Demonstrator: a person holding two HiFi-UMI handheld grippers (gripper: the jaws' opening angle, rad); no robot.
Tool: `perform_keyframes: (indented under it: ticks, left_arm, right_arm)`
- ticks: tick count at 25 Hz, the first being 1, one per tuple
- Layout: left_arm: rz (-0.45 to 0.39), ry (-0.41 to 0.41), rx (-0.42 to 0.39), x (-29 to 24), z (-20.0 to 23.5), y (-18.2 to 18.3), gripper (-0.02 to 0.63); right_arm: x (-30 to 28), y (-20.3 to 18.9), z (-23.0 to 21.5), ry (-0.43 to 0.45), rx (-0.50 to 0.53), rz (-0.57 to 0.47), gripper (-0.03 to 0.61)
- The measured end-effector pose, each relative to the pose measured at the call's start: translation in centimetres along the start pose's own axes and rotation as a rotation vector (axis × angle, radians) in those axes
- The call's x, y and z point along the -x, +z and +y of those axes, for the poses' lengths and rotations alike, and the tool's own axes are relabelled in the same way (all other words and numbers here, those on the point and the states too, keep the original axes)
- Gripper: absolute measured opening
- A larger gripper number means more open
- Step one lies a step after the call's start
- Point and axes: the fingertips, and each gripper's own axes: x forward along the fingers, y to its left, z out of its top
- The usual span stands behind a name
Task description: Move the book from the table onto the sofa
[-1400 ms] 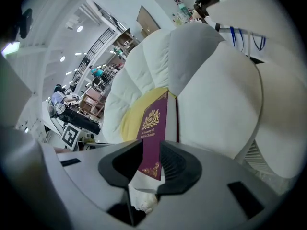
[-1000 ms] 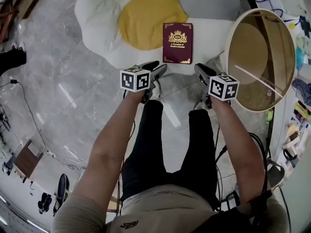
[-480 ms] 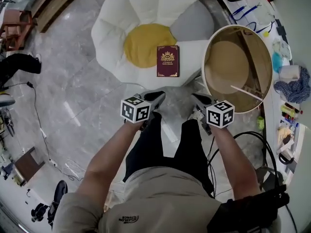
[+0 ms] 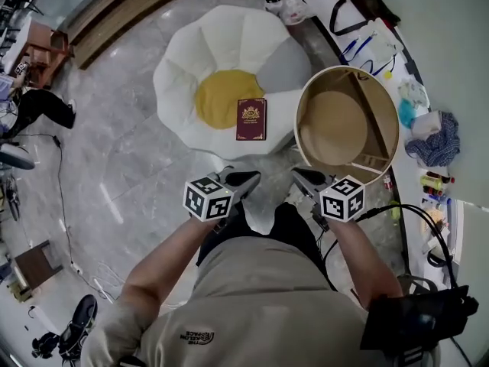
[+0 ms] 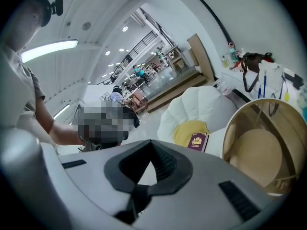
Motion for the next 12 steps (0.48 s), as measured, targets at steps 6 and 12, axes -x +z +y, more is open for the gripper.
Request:
perform_keyframes:
  ticks: [6, 12]
  left_arm:
    - [-0.025, -0.02, -0.084, 1.6, -6.8, 2.1, 0.008]
    - [-0.047, -0.029, -0.141, 2.3, -11.2, 2.9, 0.008]
  right_arm:
    - [4.4, 1.9, 3.2, 0.034, 0.069, -0.031, 0.013]
    - [7.1, 2.2, 5.8, 0.067, 0.129, -0.044, 0.012]
